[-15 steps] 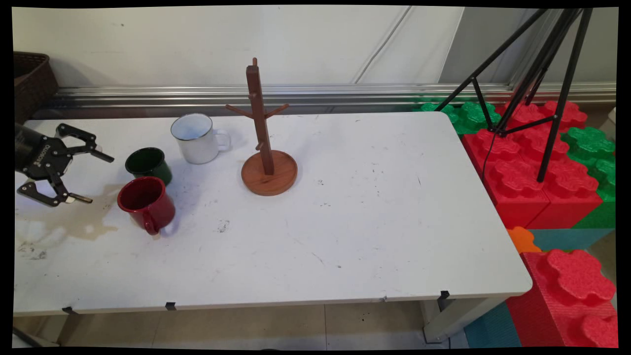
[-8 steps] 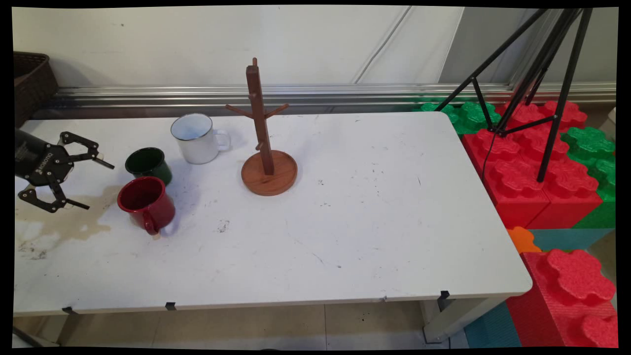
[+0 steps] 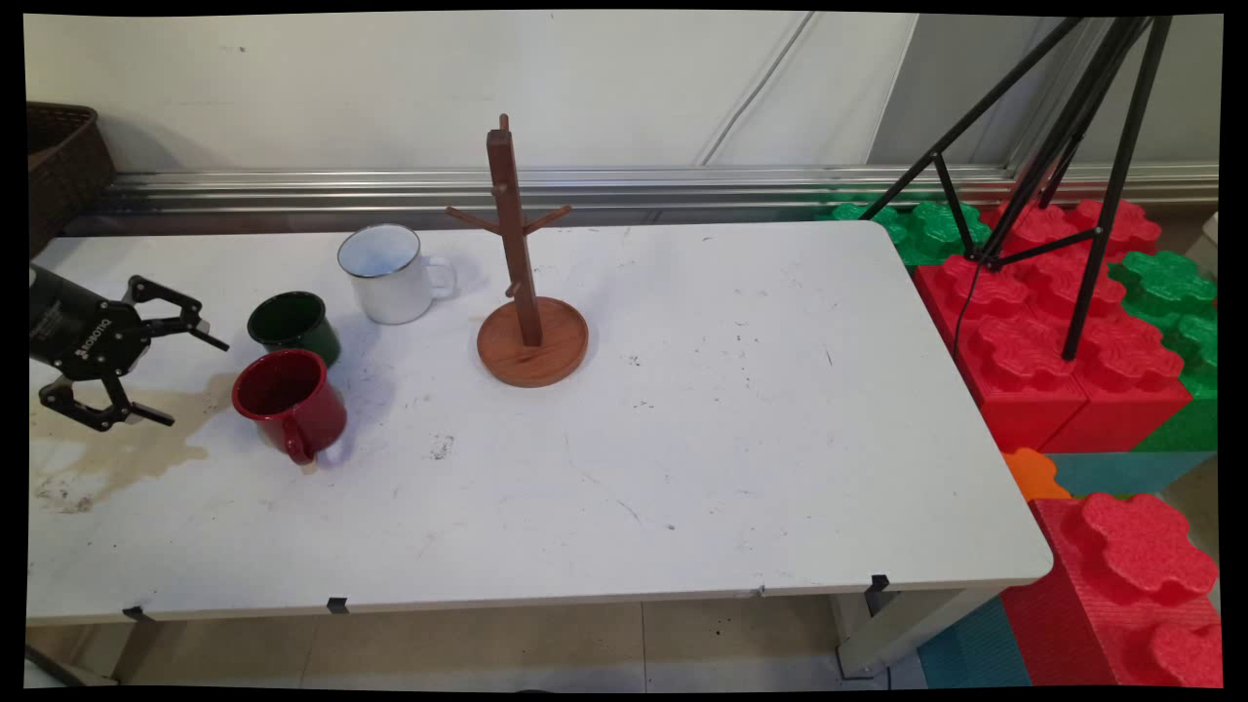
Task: Pick up the red mug from the rack
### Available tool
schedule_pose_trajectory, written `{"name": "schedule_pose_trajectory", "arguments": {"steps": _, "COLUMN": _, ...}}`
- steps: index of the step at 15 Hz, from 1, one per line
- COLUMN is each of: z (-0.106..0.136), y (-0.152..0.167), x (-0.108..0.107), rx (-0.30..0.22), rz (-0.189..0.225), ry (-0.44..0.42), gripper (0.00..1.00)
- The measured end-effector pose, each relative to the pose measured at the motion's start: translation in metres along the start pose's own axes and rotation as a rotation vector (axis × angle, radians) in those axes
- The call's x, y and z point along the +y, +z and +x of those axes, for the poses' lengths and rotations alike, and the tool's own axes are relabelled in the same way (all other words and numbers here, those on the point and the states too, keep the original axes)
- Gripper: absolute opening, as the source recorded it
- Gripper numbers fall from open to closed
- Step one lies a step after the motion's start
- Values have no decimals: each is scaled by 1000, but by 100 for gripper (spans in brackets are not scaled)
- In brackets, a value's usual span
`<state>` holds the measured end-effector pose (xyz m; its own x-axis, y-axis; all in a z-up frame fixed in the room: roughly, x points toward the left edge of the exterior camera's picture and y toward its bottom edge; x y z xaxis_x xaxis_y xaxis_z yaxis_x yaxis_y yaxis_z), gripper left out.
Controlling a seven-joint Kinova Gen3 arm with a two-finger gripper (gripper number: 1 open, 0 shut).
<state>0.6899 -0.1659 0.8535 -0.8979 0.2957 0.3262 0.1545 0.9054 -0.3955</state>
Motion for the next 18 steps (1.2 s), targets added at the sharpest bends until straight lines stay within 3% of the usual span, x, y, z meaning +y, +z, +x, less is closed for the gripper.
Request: {"name": "schedule_pose_trajectory", "arguments": {"steps": 18, "z": 17, "y": 44, "x": -12, "rx": -12, "rz": -67, "ry": 226, "gripper": 100}}
